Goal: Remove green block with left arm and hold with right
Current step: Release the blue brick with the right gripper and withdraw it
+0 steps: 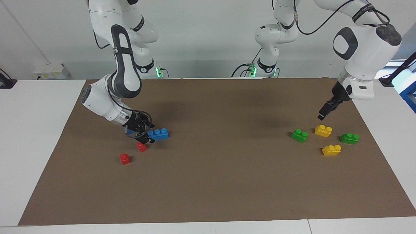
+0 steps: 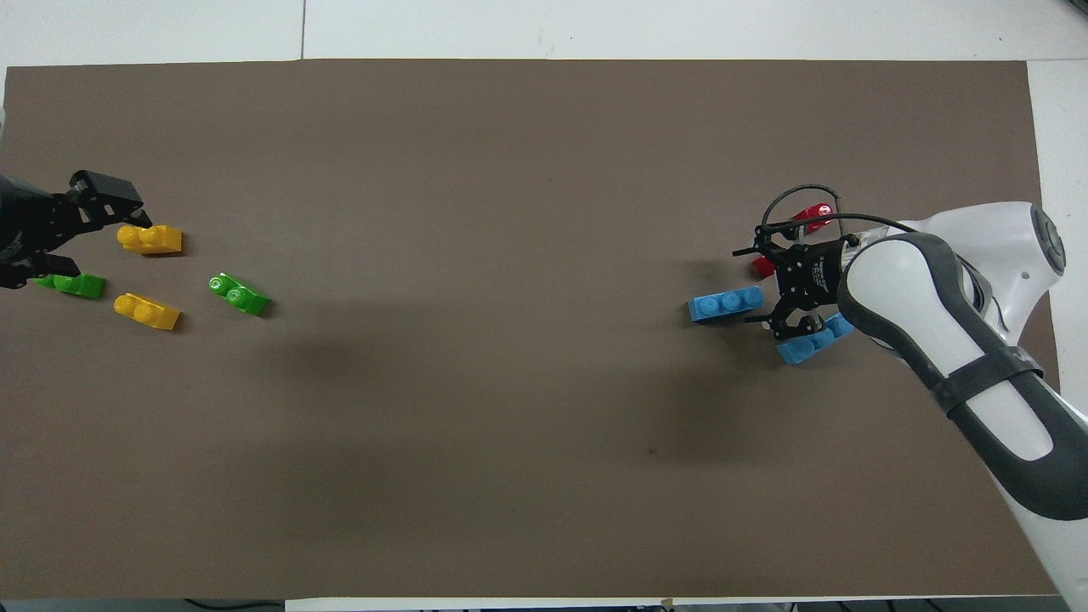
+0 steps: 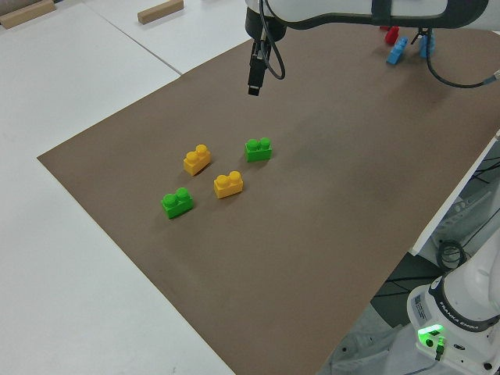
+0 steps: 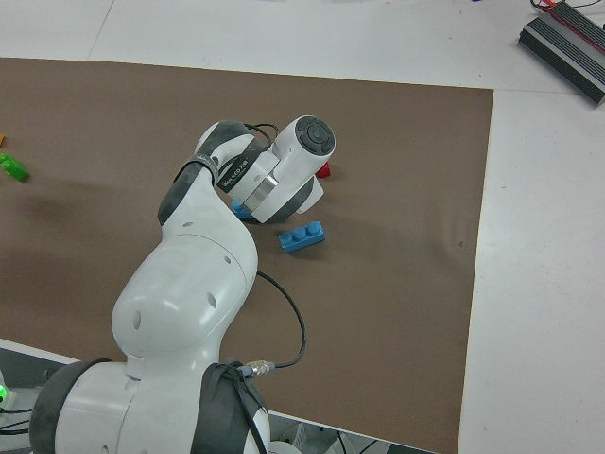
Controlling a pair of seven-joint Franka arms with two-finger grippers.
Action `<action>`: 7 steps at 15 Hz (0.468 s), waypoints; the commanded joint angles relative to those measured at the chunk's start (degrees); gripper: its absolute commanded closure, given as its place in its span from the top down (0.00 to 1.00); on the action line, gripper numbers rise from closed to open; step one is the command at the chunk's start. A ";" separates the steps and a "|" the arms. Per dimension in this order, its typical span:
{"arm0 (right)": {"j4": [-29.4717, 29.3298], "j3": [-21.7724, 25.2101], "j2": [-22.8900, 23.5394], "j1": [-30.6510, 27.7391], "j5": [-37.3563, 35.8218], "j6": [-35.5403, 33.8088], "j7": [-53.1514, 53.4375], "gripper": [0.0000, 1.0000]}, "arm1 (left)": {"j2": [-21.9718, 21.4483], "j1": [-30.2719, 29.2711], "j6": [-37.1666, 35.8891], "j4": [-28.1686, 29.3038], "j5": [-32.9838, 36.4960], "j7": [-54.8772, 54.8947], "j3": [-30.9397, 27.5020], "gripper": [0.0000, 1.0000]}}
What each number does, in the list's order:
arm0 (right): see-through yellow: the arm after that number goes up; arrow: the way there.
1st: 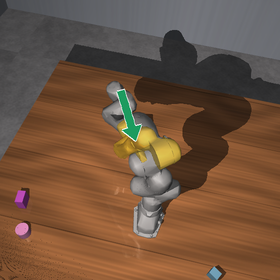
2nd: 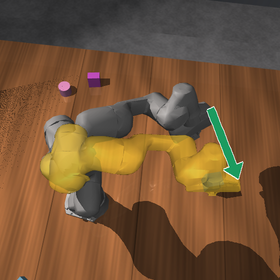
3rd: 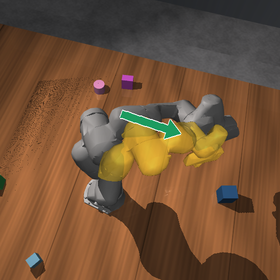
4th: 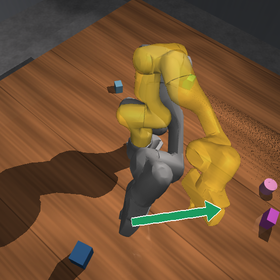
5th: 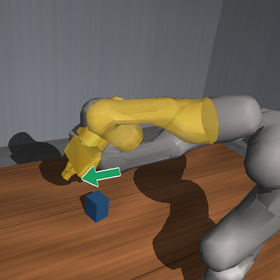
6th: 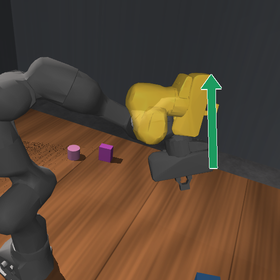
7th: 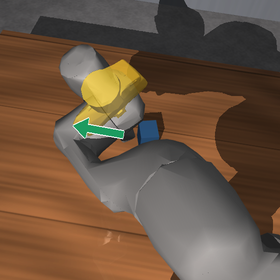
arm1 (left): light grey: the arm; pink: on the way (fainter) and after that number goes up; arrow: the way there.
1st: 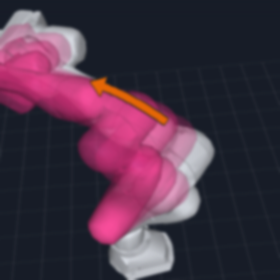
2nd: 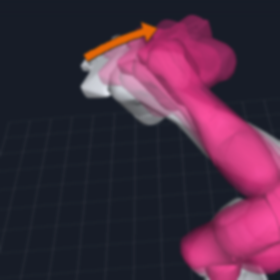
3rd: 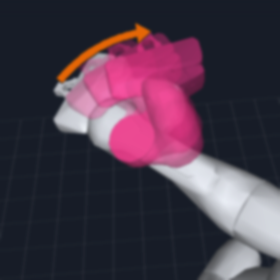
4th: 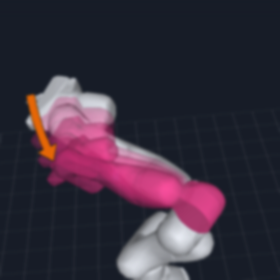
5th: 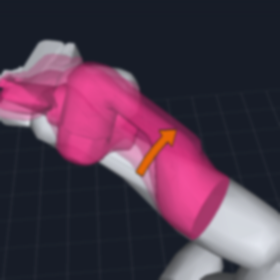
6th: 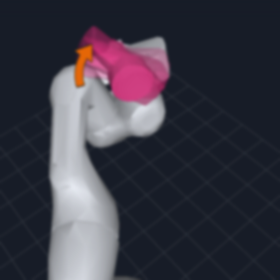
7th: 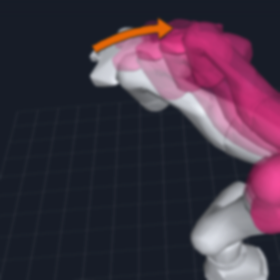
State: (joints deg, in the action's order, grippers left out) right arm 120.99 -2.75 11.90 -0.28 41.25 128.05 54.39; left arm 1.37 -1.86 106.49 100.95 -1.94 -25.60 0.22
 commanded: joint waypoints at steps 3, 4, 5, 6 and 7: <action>-0.83 0.11 -2.75 -0.25 -1.95 -2.54 1.68 0.98 | -4.35 0.19 -8.83 -1.98 2.54 3.45 1.19 1.00; -2.32 0.11 -2.93 -0.43 -5.27 -3.32 1.59 0.98 | -4.79 0.28 -10.50 -2.16 2.90 4.49 1.28 1.00; -4.86 0.02 -2.76 -0.78 -8.79 -5.42 1.59 0.98 | -5.15 0.28 -12.52 -2.86 2.73 6.94 1.36 1.00; -7.32 0.02 -2.50 -0.95 -11.00 -7.53 1.51 0.98 | -5.58 0.28 -15.24 -4.09 2.64 9.75 1.45 1.00; -9.61 0.11 -2.32 -1.39 -12.85 -9.72 1.07 0.98 | -5.59 0.28 -17.87 -5.40 2.46 12.39 1.45 1.00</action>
State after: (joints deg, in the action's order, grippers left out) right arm 116.26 -2.45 9.47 -0.47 32.72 122.96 54.92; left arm -3.84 -1.78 93.89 98.27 -0.29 -18.06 1.76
